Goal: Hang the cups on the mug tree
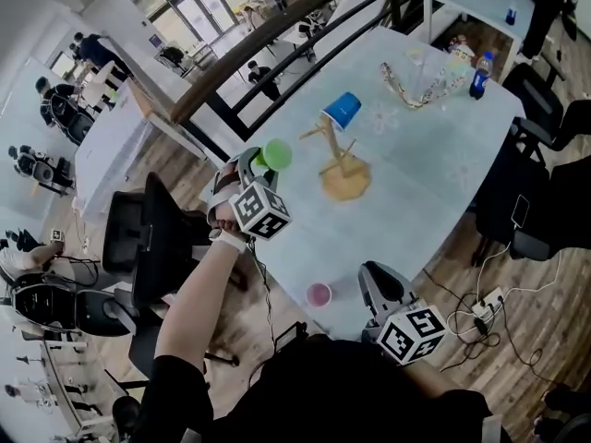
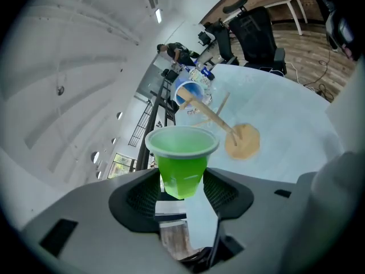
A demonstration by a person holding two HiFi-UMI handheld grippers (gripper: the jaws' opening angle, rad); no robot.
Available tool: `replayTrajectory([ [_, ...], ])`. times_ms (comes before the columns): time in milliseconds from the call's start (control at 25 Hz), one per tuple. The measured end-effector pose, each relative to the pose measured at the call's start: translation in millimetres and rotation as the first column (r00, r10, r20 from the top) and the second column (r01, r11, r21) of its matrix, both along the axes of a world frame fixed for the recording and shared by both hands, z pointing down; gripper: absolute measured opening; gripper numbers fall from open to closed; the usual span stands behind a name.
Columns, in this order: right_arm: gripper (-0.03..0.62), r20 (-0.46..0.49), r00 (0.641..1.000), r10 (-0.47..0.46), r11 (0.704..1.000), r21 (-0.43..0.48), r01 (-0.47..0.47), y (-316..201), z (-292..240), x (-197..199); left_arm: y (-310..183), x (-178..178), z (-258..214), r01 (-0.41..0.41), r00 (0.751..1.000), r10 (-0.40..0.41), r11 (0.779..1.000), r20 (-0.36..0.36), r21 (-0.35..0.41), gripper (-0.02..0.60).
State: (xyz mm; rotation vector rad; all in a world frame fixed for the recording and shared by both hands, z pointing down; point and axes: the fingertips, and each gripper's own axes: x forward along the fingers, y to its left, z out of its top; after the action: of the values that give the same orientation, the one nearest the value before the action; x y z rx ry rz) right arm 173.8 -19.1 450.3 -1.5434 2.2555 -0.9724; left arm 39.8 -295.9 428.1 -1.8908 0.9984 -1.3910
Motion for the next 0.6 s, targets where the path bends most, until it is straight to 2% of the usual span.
replayTrajectory([
  [120,0.061,0.015,1.0,0.004,1.0,-0.004,-0.004,1,6,5,-10,6,-5,0.017,0.994,-0.021,0.999,0.107,0.043,0.244],
  [240,0.061,0.022,1.0,0.008,1.0,-0.011,-0.008,4,12,11,-17,16,-5,0.013,0.978,-0.026,0.998,0.209,0.063,0.244],
  [400,0.061,0.041,0.999,0.016,1.0,-0.016,-0.015,8,16,19,-21,28,-1,0.024,0.97,-0.032,0.999,0.239,0.036,0.244],
  [600,0.061,0.054,0.998,0.042,0.999,-0.017,-0.041,10,23,34,-24,46,-7,0.014,0.957,-0.029,0.998,0.288,0.054,0.244],
])
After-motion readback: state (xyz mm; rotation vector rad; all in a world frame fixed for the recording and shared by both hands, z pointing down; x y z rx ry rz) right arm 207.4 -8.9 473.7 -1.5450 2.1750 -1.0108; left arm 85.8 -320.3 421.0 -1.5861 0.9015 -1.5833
